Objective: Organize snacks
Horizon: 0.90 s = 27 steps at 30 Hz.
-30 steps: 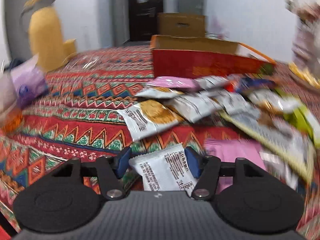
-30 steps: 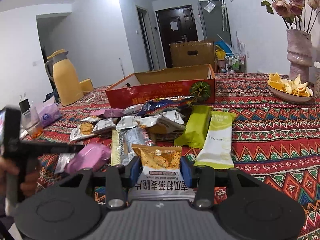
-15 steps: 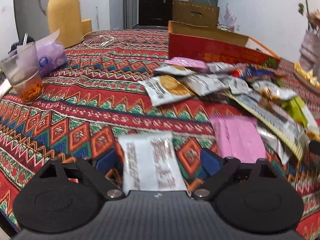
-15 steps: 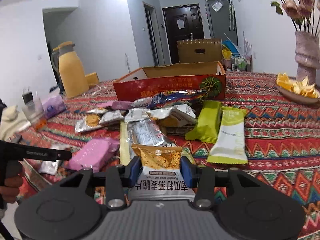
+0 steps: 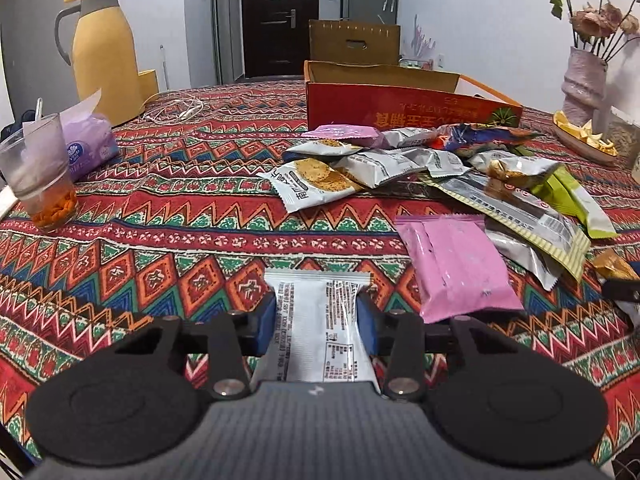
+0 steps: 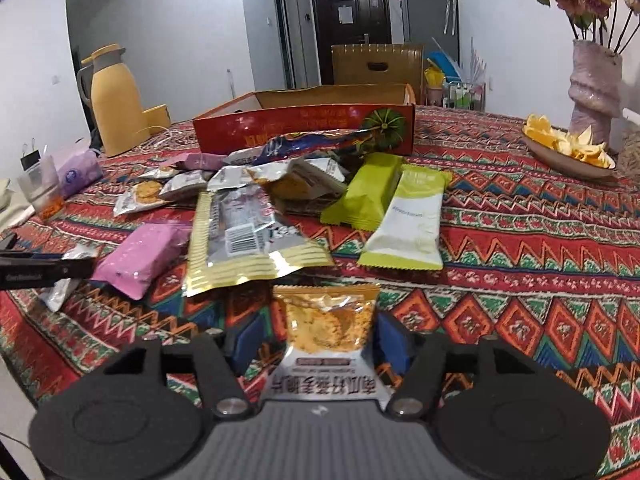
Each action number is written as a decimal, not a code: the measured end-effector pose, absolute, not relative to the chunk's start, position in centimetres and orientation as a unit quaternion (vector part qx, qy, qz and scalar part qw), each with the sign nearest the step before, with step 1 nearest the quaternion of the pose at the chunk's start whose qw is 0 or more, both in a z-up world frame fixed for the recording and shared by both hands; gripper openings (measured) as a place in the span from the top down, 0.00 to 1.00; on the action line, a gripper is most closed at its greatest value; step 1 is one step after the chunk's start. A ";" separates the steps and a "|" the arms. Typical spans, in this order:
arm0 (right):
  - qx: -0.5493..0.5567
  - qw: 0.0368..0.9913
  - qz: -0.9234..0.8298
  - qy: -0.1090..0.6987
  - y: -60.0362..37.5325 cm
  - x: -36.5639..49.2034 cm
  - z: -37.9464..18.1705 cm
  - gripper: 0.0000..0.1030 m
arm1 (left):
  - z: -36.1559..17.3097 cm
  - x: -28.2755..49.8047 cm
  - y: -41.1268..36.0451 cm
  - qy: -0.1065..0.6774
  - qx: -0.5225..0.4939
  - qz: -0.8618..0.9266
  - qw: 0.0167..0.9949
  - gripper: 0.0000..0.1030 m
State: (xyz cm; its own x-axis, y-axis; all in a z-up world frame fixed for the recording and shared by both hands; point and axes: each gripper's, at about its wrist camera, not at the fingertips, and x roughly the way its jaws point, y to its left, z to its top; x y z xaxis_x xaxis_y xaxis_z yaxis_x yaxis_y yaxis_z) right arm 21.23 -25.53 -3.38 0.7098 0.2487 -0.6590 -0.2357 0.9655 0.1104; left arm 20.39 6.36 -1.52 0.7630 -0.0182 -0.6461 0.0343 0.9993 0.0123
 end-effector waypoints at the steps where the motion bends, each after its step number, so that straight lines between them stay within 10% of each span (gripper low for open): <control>1: 0.008 0.926 0.124 0.356 -25.6 21.3 -3.4 0.61 | -1.4 20.1 6.3 0.342 0.014 -0.017 0.940 0.61; 10: 0.023 0.936 0.160 0.313 -27.7 22.7 1.5 0.61 | 6.4 22.0 8.2 0.253 0.003 -0.071 0.965 0.61; 18: 0.004 0.953 0.195 0.232 -28.4 35.9 12.0 0.61 | 13.8 39.8 6.7 0.243 0.005 -0.087 0.966 0.61; 27: -0.048 0.927 0.132 0.347 -23.2 61.8 6.0 0.61 | 7.6 62.1 1.9 0.340 0.019 -0.069 0.938 0.61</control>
State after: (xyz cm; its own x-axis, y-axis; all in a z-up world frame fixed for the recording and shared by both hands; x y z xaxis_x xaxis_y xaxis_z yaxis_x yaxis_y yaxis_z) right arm 61.81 -23.24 5.96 0.7238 0.2110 -0.6569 -0.2782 0.9605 0.0021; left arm 62.10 1.89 7.58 0.7593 -0.1157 -0.6404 0.1420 0.9898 -0.0105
